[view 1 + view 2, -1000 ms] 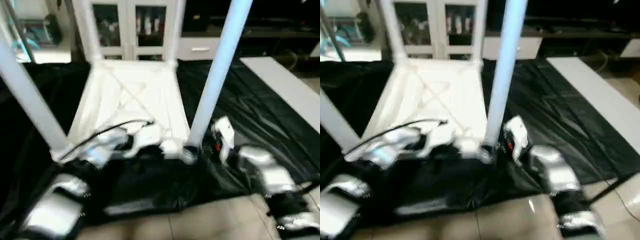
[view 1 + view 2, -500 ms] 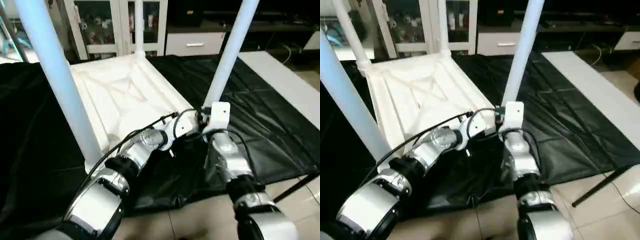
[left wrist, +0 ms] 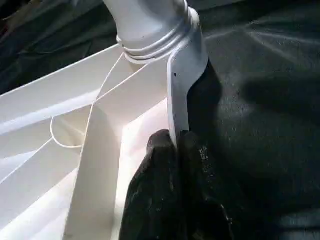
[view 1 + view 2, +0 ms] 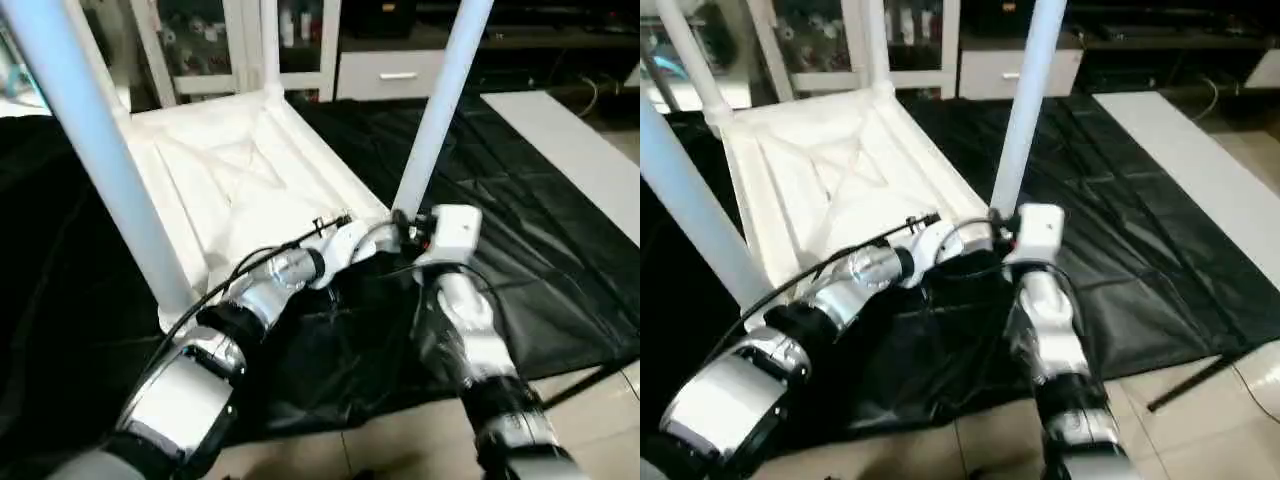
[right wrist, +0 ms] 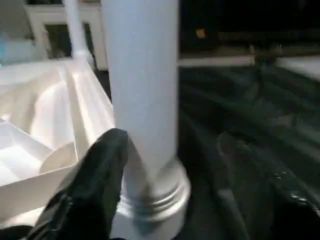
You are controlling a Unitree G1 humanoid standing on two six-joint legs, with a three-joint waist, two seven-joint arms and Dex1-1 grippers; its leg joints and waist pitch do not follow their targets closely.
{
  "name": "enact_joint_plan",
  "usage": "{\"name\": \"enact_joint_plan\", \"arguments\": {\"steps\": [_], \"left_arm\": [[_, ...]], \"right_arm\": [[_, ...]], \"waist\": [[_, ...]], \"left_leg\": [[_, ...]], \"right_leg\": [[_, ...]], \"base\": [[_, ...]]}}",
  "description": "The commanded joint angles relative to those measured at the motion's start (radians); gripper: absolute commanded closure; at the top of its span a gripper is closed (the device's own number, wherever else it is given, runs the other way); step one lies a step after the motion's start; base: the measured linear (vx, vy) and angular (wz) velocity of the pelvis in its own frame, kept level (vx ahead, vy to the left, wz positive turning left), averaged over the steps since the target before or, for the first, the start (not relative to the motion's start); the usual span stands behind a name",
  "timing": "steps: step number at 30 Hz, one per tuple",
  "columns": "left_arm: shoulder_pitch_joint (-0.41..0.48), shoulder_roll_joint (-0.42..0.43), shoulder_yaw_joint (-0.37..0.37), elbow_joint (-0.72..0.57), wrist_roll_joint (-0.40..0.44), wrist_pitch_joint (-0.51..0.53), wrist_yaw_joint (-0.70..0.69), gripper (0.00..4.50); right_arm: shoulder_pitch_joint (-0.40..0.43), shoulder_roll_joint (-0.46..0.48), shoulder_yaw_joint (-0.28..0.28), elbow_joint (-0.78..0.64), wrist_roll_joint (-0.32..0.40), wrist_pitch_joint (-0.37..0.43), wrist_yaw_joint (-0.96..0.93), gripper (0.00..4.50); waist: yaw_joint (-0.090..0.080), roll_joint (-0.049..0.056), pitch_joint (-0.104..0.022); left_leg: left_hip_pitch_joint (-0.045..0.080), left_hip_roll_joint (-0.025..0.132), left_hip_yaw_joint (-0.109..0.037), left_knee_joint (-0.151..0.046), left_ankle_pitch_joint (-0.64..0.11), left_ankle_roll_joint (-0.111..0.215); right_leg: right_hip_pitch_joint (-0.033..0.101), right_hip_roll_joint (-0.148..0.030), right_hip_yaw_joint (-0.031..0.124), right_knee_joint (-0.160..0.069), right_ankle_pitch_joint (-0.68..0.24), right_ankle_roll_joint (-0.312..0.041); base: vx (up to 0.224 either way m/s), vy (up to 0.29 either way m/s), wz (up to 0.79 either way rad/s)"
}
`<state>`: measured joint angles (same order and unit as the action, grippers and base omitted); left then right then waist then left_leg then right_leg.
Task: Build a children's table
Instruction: Rotate leg to tighten
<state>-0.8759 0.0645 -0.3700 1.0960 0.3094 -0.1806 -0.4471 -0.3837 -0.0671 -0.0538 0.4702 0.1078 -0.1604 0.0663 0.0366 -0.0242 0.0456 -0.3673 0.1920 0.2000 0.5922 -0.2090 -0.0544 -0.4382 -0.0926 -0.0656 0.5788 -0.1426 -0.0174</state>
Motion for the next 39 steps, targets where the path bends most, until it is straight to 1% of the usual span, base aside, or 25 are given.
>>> {"name": "enact_joint_plan", "arguments": {"steps": [1, 3, 5, 6, 7, 9, 10, 13, 14, 17, 18, 19, 20, 21, 23, 24, 26, 27, 30, 31, 33, 34, 35, 36, 39], "left_arm": [[-0.010, 0.014, -0.001, 0.010, 0.009, -0.045, -0.008, 4.50], [-0.007, 0.019, -0.006, 0.014, 0.011, -0.059, -0.028, 4.50], [-0.001, 0.026, -0.012, 0.016, 0.012, -0.081, -0.054, 4.50], [0.004, 0.032, -0.018, 0.015, 0.015, -0.100, -0.071, 4.50], [0.005, 0.033, -0.019, 0.015, 0.016, -0.103, -0.073, 4.50], [0.012, 0.038, -0.016, 0.008, 0.006, -0.115, -0.102, 4.50], [0.023, 0.045, 0.000, -0.016, -0.025, -0.123, -0.154, 4.20], [0.038, 0.044, 0.035, -0.057, -0.079, -0.105, -0.204, 4.20], [0.052, 0.052, 0.045, -0.094, -0.103, -0.094, -0.244, 3.98], [0.086, 0.063, 0.068, -0.179, -0.150, -0.063, -0.285, 3.76], [0.106, 0.072, 0.076, -0.227, -0.169, -0.048, -0.305, 3.76], [0.121, 0.078, 0.082, -0.263, -0.187, -0.030, -0.326, 3.70], [0.149, 0.091, 0.088, -0.327, -0.212, 0.018, -0.366, 3.41], [0.152, 0.093, 0.089, -0.336, -0.215, 0.025, -0.372, 3.41], [0.194, 0.127, 0.084, -0.423, -0.233, 0.095, -0.437, 3.31], [0.209, 0.141, 0.086, -0.455, -0.243, 0.119, -0.456, 3.31], [0.254, 0.180, 0.096, -0.557, -0.292, 0.194, -0.519, 3.01], [0.254, 0.180, 0.096, -0.557, -0.292, 0.194, -0.519, 2.94], [0.284, 0.213, 0.108, -0.641, -0.344, 0.250, -0.568, 2.92], [0.312, 0.243, 0.118, -0.728, -0.384, 0.309, -0.599, 2.75], [0.336, 0.269, 0.121, -0.802, -0.417, 0.361, -0.633, 2.51], [0.365, 0.301, 0.118, -0.892, -0.457, 0.430, -0.675, 2.51], [0.381, 0.317, 0.114, -0.939, -0.476, 0.466, -0.694, 2.51], [0.383, 0.319, 0.113, -0.944, -0.478, 0.470, -0.696, 2.51], [0.417, 0.345, 0.107, -1.035, -0.517, 0.537, -0.723, 2.51]], "right_arm": [[0.076, -0.035, 0.017, -0.136, -0.001, 0.044, 0.049, 1.38], [0.140, -0.050, 0.028, -0.217, 0.025, 0.081, 0.093, 1.38], [0.213, -0.075, 0.051, -0.298, 0.045, 0.116, 0.144, 1.38], [0.263, -0.099, 0.075, -0.348, 0.042, 0.131, 0.175, 1.38], [0.274, -0.105, 0.080, -0.359, 0.042, 0.135, 0.182, 1.38], [0.321, -0.121, 0.099, -0.413, 0.054, 0.165, 0.210, 1.38], [0.364, -0.130, 0.111, -0.462, 0.065, 0.194, 0.226, 1.37], [0.383, -0.132, 0.116, -0.485, 0.070, 0.211, 0.232, 1.37], [0.391, -0.130, 0.115, -0.499, 0.062, 0.225, 0.231, 1.37], [0.387, -0.132, 0.122, -0.515, 0.058, 0.255, 0.233, 1.37], [0.383, -0.134, 0.126, -0.524, 0.064, 0.274, 0.238, 1.37], [0.381, -0.136, 0.129, -0.529, 0.069, 0.286, 0.243, 1.37], [0.378, -0.141, 0.134, -0.537, 0.068, 0.303, 0.250, 1.37], [0.378, -0.141, 0.134, -0.538, 0.068, 0.306, 0.251, 1.37], [0.376, -0.145, 0.140, -0.542, 0.065, 0.321, 0.258, 1.37], [0.374, -0.148, 0.142, -0.542, 0.065, 0.326, 0.262, 1.37], [0.368, -0.157, 0.151, -0.541, 0.063, 0.347, 0.278, 1.37], [0.368, -0.157, 0.151, -0.541, 0.063, 0.347, 0.278, 1.37], [0.355, -0.175, 0.166, -0.531, 0.062, 0.371, 0.310, 1.37], [0.334, -0.193, 0.181, -0.512, 0.056, 0.403, 0.339, 1.37], [0.306, -0.204, 0.191, -0.483, 0.051, 0.431, 0.357, 1.37], [0.269, -0.214, 0.200, -0.442, 0.048, 0.449, 0.383, 1.37], [0.247, -0.217, 0.205, -0.418, 0.047, 0.452, 0.398, 1.37], [0.244, -0.218, 0.205, -0.415, 0.047, 0.453, 0.400, 1.37], [0.189, -0.218, 0.206, -0.355, 0.058, 0.462, 0.439, 1.37]], "waist": [[0.011, -0.003, -0.070], [0.007, -0.001, -0.068], [0.005, 0.000, -0.064], [0.008, 0.000, -0.064], [0.010, 0.003, -0.062], [0.010, 0.006, -0.062], [0.010, 0.006, -0.060], [0.014, 0.006, -0.062], [0.013, 0.000, -0.062], [0.018, 0.006, -0.065], [0.018, -0.005, -0.065], [0.023, -0.002, -0.065], [0.025, -0.003, -0.064], [0.023, -0.001, -0.063], [0.022, -0.011, -0.060], [0.025, -0.006, -0.060], [0.018, -0.007, -0.059], [0.017, -0.005, -0.058], [0.014, -0.003, -0.057], [0.017, -0.004, -0.059], [0.013, -0.005, -0.058], [0.014, 0.002, -0.059], [0.011, -0.002, -0.058], [0.013, -0.001, -0.060], [0.010, -0.001, -0.060]], "left_leg": [[0.016, 0.033, -0.013, -0.063, -0.104, 0.128], [0.010, 0.031, -0.014, -0.065, -0.119, 0.132], [0.008, 0.031, -0.015, -0.068, -0.188, 0.116], [0.013, 0.032, -0.014, -0.068, -0.203, 0.109], [0.011, 0.033, -0.017, -0.071, -0.213, 0.102], [0.010, 0.033, -0.019, -0.073, -0.231, 0.090], [0.011, 0.034, -0.019, -0.075, -0.243, 0.083], [0.008, 0.036, -0.021, -0.076, -0.241, 0.074], [0.008, 0.036, -0.020, -0.076, -0.236, 0.075], [0.011, 0.039, -0.018, -0.072, -0.190, 0.082], [0.011, 0.040, -0.017, -0.071, -0.180, 0.086], [0.010, 0.040, -0.016, -0.071, -0.160, 0.093], [0.009, 0.041, -0.016, -0.072, -0.156, 0.094], [0.009, 0.040, -0.015, -0.071, -0.156, 0.093], [0.006, 0.038, -0.014, -0.072, -0.170, 0.086], [0.009, 0.039, -0.014, -0.073, -0.175, 0.080], [0.008, 0.039, -0.016, -0.076, -0.189, 0.062], [0.009, 0.040, -0.016, -0.076, -0.192, 0.056], [0.012, 0.040, -0.014, -0.077, -0.190, 0.044], [0.016, 0.040, -0.014, -0.075, -0.191, 0.037], [0.010, 0.042, -0.016, -0.079, -0.178, 0.038], [0.017, 0.040, -0.014, -0.075, -0.162, 0.032], [0.012, 0.038, -0.012, -0.076, -0.151, 0.030], [0.017, 0.038, -0.012, -0.073, -0.149, 0.027], [0.012, 0.036, -0.011, -0.071, -0.129, 0.032]], "right_leg": [[0.073, -0.046, 0.037, -0.046, -0.089, -0.221], [0.075, -0.048, 0.037, -0.048, -0.093, -0.221], [0.073, -0.048, 0.036, -0.063, -0.182, -0.208], [0.070, -0.049, 0.036, -0.066, -0.202, -0.202], [0.071, -0.048, 0.036, -0.069, -0.221, -0.187], [0.068, -0.049, 0.035, -0.070, -0.243, -0.182], [0.067, -0.047, 0.036, -0.074, -0.257, -0.177], [0.067, -0.051, 0.037, -0.069, -0.248, -0.184], [0.066, -0.050, 0.037, -0.069, -0.243, -0.186], [0.064, -0.050, 0.038, -0.057, -0.173, -0.212], [0.066, -0.050, 0.038, -0.055, -0.156, -0.217], [0.067, -0.051, 0.039, -0.049, -0.131, -0.226], [0.069, -0.054, 0.039, -0.047, -0.132, -0.230], [0.067, -0.052, 0.040, -0.049, -0.144, -0.226], [0.069, -0.053, 0.041, -0.053, -0.188, -0.209], [0.067, -0.055, 0.041, -0.053, -0.204, -0.205], [0.065, -0.053, 0.042, -0.056, -0.249, -0.183], [0.065, -0.053, 0.042, -0.055, -0.253, -0.182], [0.060, -0.047, 0.042, -0.057, -0.244, -0.177], [0.061, -0.049, 0.042, -0.051, -0.229, -0.184], [0.066, -0.049, 0.043, -0.046, -0.216, -0.193], [0.062, -0.046, 0.043, -0.043, -0.199, -0.198], [0.064, -0.044, 0.043, -0.044, -0.191, -0.200], [0.063, -0.045, 0.043, -0.041, -0.186, -0.204], [0.066, -0.043, 0.044, -0.038, -0.163, -0.212]], "base": [[0.000, 0.000, 0.00], [0.000, 0.000, 0.00], [0.000, 0.000, 0.00], [0.000, 0.000, 0.00], [0.000, 0.000, 0.00], [0.000, 0.000, 0.00], [0.000, 0.000, 0.00], [0.000, 0.000, 0.00], [0.000, 0.000, 0.00], [0.000, 0.000, 0.00], [0.000, 0.000, 0.00], [0.000, 0.000, 0.00], [0.000, 0.000, 0.00], [0.000, 0.000, 0.00], [0.000, 0.000, 0.00], [0.000, 0.000, 0.00], [0.000, 0.000, 0.00], [0.000, 0.000, 0.00], [0.000, 0.000, 0.00], [0.000, 0.000, 0.00], [0.000, 0.000, 0.00], [0.000, 0.000, 0.00], [0.000, 0.000, 0.00], [0.000, 0.000, 0.00], [0.000, 0.000, 0.00]]}}
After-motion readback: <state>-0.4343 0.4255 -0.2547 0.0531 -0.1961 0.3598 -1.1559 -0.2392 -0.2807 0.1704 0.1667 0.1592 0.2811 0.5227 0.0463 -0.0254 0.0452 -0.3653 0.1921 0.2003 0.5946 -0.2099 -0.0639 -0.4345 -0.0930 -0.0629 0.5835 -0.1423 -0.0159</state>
